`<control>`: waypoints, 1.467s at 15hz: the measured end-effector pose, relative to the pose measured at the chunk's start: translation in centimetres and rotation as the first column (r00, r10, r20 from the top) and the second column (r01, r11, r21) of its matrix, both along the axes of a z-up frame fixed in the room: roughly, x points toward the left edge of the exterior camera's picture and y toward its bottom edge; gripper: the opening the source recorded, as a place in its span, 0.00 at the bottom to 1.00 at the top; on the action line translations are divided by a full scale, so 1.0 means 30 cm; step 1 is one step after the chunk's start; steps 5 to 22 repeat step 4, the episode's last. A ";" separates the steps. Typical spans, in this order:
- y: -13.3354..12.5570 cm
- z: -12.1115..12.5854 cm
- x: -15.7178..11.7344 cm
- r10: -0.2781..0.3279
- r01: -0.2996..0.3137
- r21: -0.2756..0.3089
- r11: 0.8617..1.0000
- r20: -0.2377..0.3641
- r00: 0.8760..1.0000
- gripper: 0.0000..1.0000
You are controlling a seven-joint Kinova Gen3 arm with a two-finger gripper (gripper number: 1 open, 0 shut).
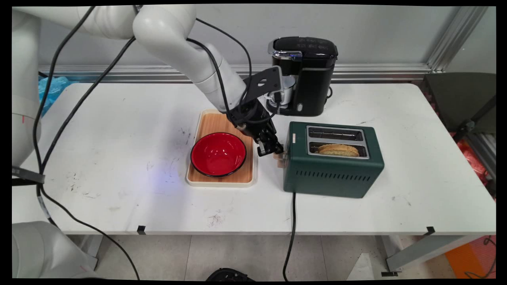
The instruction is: Press the toaster switch
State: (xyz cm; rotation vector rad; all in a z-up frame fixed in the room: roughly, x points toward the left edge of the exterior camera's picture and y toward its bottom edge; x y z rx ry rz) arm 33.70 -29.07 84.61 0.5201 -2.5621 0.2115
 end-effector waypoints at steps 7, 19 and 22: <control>0.001 -0.017 0.012 0.002 -0.002 0.005 1.000 0.008 1.000 0.00; 0.001 -0.017 0.012 0.002 -0.002 0.005 1.000 0.008 1.000 0.00; 0.001 -0.017 0.012 0.002 -0.002 0.005 1.000 0.008 1.000 0.00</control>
